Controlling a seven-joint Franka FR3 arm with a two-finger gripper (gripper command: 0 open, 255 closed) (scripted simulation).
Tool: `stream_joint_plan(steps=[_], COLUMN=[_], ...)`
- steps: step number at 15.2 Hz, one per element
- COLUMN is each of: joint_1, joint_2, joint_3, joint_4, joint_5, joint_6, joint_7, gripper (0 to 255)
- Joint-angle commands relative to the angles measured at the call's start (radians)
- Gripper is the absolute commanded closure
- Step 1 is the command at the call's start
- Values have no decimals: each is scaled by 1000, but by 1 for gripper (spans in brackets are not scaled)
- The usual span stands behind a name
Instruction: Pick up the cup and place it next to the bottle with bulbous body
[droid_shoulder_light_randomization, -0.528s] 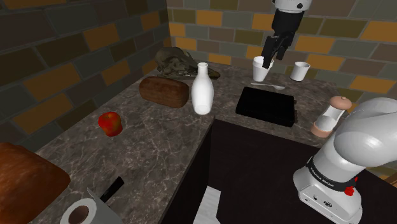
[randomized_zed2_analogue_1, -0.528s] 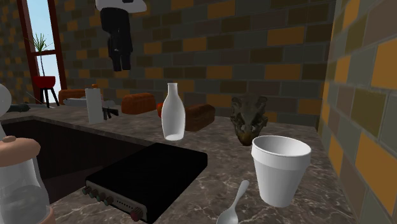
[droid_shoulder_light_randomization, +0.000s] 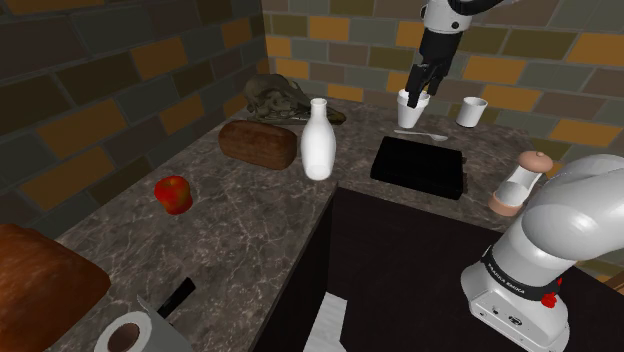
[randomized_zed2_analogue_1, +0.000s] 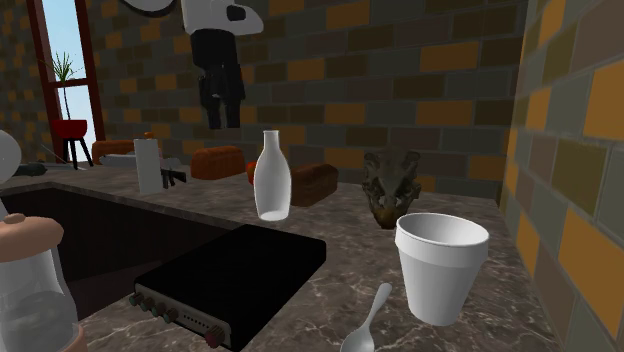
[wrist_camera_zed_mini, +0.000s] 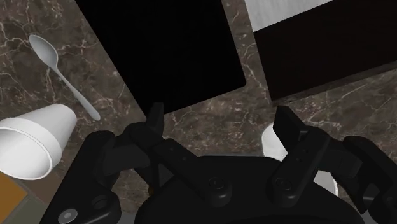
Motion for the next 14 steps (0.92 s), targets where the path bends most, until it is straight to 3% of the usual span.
stream_joint_plan(steps=[1,8,14], joint_1=[-14,-50,-73], joint_2=[54,265,464], joint_3=[-26,-114,-183], joint_4=[5,75,183], joint_5=[-20,-63,-58], joint_6=[57,226,343], joint_7=[-26,-113,-194], gripper=[0,0,0])
